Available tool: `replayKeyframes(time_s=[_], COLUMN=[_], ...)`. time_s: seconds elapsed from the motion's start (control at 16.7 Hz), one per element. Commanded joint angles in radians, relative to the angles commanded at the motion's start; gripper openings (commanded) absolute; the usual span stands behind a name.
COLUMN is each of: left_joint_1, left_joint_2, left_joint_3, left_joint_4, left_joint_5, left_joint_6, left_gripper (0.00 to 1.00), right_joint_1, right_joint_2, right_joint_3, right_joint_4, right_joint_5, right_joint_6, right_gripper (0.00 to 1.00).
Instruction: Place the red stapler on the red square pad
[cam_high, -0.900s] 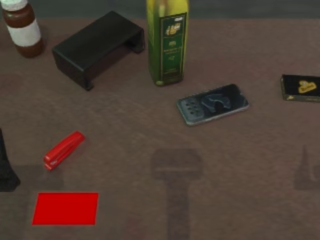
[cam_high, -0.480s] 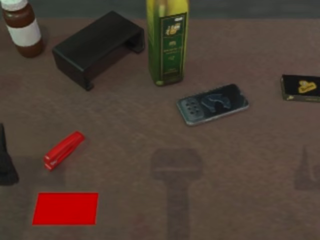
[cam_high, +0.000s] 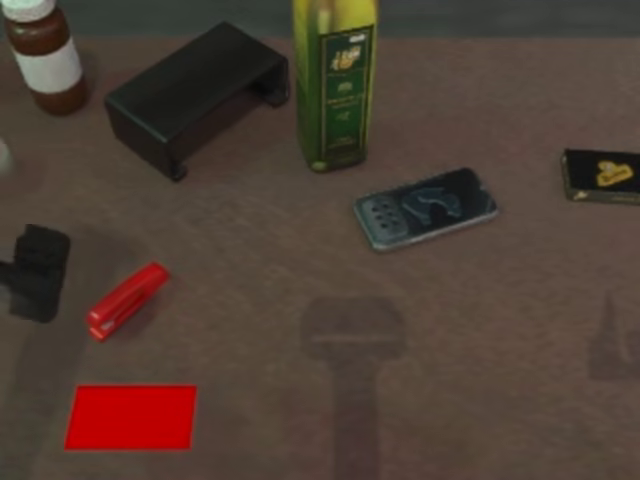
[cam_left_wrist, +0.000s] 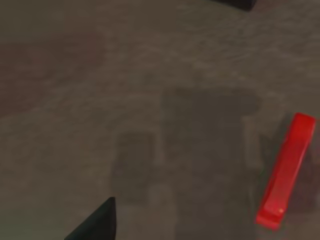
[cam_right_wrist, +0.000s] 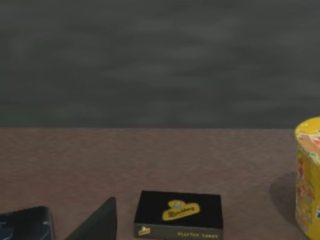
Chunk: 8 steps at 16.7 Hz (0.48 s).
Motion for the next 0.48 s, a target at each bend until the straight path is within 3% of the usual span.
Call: replayKeyframes(time_s=[0.48], left_joint_1=[-0.088], left_joint_2=[0.707], left_joint_3=[0.54], left_joint_4=[-0.446], left_joint_5=[-0.002], left_joint_6=[0.163], left_gripper=[1.0], right_joint_1=[0.0], right_joint_2=[0.0], right_joint_3=[0.0], right_joint_4=[0.0], right_joint_5=[0.0], right_joint_6=[0.0], right_gripper=[1.0])
